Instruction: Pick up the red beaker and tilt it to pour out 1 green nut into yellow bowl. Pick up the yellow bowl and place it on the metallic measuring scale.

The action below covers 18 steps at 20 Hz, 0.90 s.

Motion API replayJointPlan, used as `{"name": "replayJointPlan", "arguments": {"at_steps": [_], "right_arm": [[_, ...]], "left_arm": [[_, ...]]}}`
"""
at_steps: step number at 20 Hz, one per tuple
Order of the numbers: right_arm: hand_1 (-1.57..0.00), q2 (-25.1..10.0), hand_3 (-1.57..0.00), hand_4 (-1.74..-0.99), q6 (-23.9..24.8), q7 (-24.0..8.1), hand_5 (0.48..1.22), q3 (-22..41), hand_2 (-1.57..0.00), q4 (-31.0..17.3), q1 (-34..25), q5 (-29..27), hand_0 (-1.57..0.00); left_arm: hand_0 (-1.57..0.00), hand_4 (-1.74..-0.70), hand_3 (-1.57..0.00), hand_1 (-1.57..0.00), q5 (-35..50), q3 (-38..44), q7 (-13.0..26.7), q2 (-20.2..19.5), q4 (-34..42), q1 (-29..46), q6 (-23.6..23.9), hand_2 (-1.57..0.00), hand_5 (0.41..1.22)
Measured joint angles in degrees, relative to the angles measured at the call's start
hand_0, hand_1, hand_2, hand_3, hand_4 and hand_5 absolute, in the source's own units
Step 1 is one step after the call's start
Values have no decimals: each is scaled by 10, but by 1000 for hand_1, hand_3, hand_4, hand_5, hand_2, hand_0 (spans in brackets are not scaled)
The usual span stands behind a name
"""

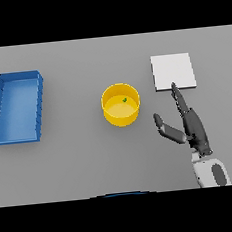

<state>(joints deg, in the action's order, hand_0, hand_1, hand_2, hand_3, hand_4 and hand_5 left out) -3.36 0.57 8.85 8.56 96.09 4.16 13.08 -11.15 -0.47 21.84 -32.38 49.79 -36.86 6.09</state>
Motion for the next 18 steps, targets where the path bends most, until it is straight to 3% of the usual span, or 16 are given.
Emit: {"name": "replayJointPlan", "arguments": {"at_steps": [2, 4, 5, 7, 10, 13, 15, 18], "right_arm": [[1, -6, 1, -1157, -3, -11, 671, -8, 1, -5, -5, -7, 1], [1, -2, 1, -1155, -6, -4, 670, -2, 1, 1, -2, -7, 1], [1, -4, 1, -1153, -8, -3, 670, -4, 1, 3, 2, -11, 1], [1, -2, 1, -1149, -2, -11, 670, -7, 1, -2, -4, -9, 1], [1, 1, 1, -1155, 0, -14, 670, -6, 1, -3, -9, -8, 1], [1, 0, 1, -1156, 0, -3, 665, -2, 1, -7, -2, -2, 1], [1, -1, 1, -1158, 9, -2, 665, 0, 1, -6, -2, 11, 1], [1, -3, 1, -1144, 11, -12, 644, 1, 1, 1, -5, 16, 1]], "left_arm": [[-1571, -1741, -1571, -1571, 1, -4, 29, 4, 41, 31, 10, -1571, 925], [-1571, -1521, -1525, -1571, 10, -1, 66, 4, 76, 46, 8, -1526, 818], [-1469, -1369, -1318, -1344, 15, -1, 68, 0, 94, 59, -1, -1276, 774], [-940, -1126, -843, -860, 40, -7, 54, -11, 133, 73, -56, -817, 705], [-481, -915, -431, -440, 79, -4, 69, -18, 147, 82, -116, -418, 651], [-246, -828, -220, -225, 58, -27, 78, -32, 148, 87, -138, -213, 627], [-157, -801, -141, -143, 37, -40, 85, -33, 140, 85, -133, -136, 627], [-80, -776, -72, -73, 23, -44, 62, -28, 129, 75, -118, -69, 631]]}}
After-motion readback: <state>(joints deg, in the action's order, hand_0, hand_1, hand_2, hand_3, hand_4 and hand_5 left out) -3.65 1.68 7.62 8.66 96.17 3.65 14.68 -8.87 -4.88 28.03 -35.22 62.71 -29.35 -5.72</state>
